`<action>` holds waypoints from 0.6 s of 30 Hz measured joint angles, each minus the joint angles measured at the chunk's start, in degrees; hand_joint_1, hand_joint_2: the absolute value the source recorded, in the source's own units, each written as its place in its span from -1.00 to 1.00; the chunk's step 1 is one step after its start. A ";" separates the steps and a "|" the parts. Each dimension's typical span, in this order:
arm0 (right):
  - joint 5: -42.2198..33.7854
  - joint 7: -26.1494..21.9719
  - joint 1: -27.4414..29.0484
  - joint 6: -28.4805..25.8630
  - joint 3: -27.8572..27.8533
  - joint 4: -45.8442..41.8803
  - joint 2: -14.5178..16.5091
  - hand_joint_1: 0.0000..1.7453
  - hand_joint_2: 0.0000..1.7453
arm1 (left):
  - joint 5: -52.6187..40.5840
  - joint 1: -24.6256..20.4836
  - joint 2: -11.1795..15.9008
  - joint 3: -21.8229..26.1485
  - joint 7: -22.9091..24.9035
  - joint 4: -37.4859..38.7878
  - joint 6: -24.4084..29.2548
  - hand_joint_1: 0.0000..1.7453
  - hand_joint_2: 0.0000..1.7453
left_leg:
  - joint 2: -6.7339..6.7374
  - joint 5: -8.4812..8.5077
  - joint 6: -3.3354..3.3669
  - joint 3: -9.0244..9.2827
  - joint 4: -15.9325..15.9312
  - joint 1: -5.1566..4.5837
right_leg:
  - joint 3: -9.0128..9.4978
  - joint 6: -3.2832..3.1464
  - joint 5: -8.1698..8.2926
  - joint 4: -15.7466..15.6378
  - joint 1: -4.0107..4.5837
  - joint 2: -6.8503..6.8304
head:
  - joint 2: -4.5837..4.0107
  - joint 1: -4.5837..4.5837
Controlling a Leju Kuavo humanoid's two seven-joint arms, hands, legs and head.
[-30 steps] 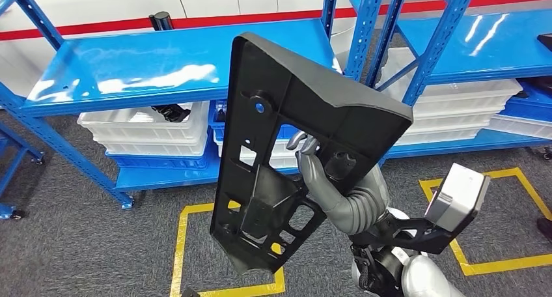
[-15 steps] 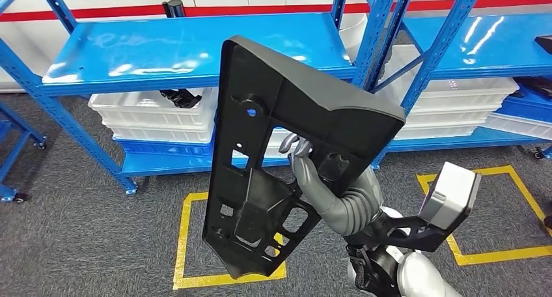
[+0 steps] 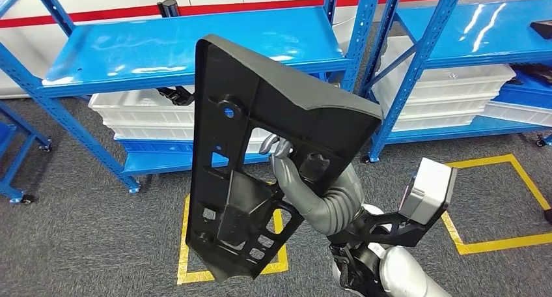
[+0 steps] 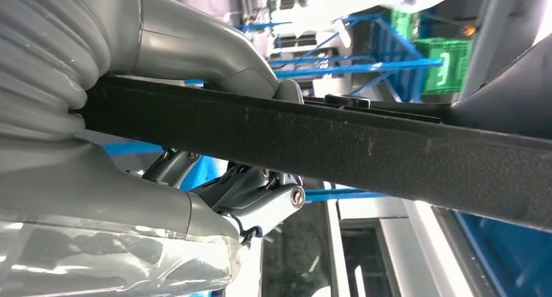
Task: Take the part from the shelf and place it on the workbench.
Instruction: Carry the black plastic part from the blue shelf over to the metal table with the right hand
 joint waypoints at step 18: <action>-1.16 -0.39 -0.47 1.28 0.84 1.67 0.76 1.00 1.00 | 0.87 2.21 1.00 -0.01 2.93 0.06 1.10 -1.00 1.00 | 0.21 2.51 1.12 2.82 -4.68 1.55 | -10.20 2.67 -7.02 17.60 -0.17 0.54 | 0.00 0.52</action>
